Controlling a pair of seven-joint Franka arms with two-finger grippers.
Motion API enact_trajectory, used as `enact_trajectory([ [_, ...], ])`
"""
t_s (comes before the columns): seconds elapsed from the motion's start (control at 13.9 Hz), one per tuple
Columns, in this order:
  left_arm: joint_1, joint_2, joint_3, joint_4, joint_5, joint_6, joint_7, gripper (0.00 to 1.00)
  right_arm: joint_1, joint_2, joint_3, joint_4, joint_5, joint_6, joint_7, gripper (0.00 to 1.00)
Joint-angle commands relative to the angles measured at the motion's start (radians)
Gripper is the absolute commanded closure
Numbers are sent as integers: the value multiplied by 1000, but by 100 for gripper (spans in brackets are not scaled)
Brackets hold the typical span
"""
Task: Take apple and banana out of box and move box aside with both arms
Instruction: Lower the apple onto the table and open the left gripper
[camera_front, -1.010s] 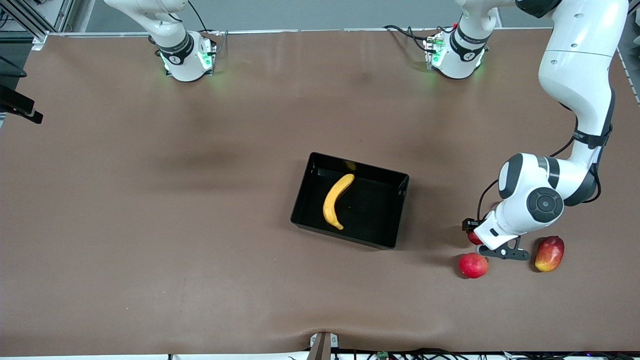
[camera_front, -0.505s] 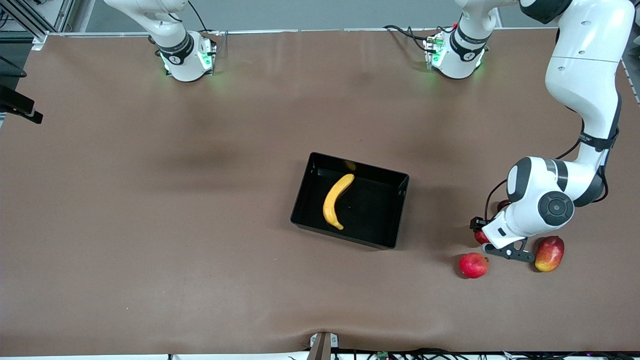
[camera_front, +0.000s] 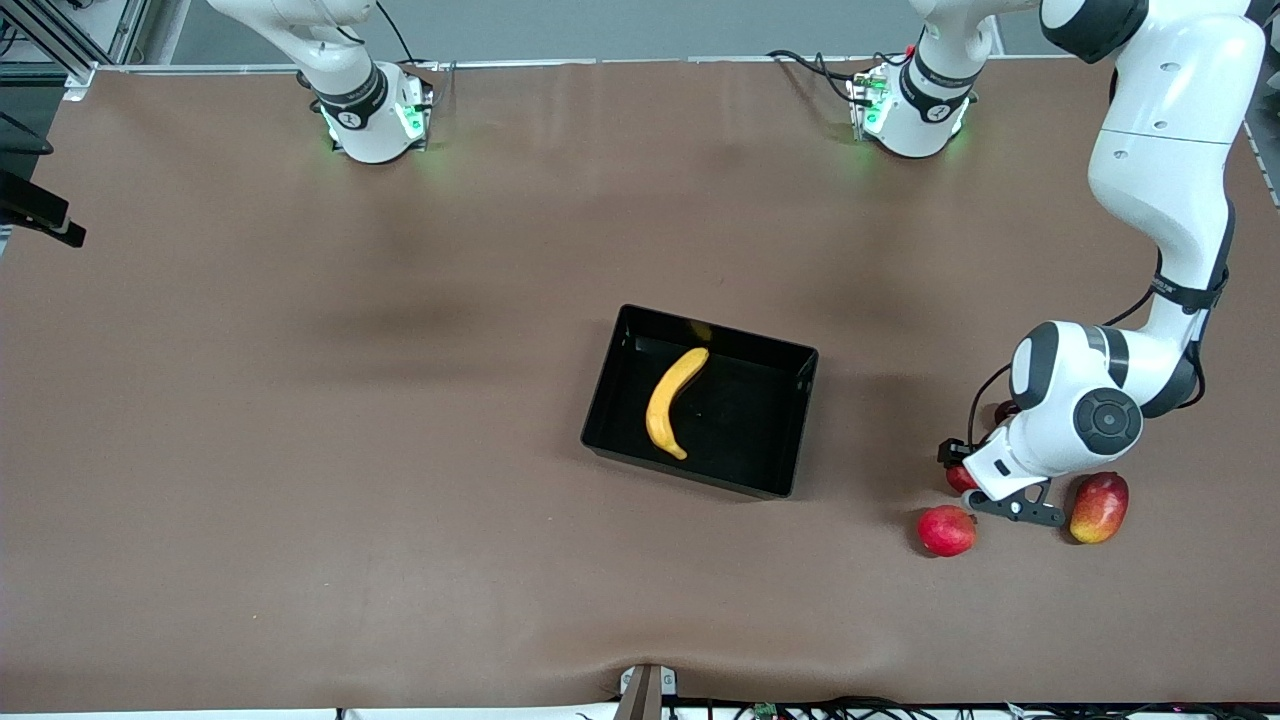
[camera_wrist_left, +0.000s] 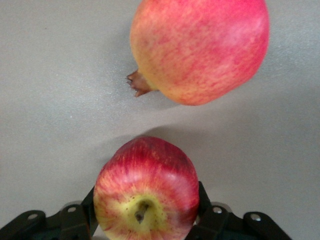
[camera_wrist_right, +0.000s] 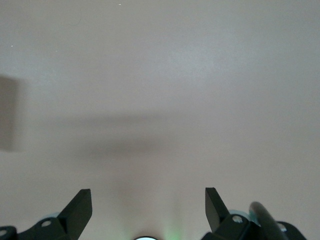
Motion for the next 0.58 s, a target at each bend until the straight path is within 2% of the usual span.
enact_trajectory([
  [0.0,26,12,-6,-5,23,18,7,23,-27,2,16,4,1,-6,2,0],
  [0.07,27,4,-8,-5,23,15,7,0,-27,2,16,4,1,-6,2,0],
  [0.51,18,-96,-30,7,5,-59,-12,0,-27,2,18,4,1,-11,2,0],
])
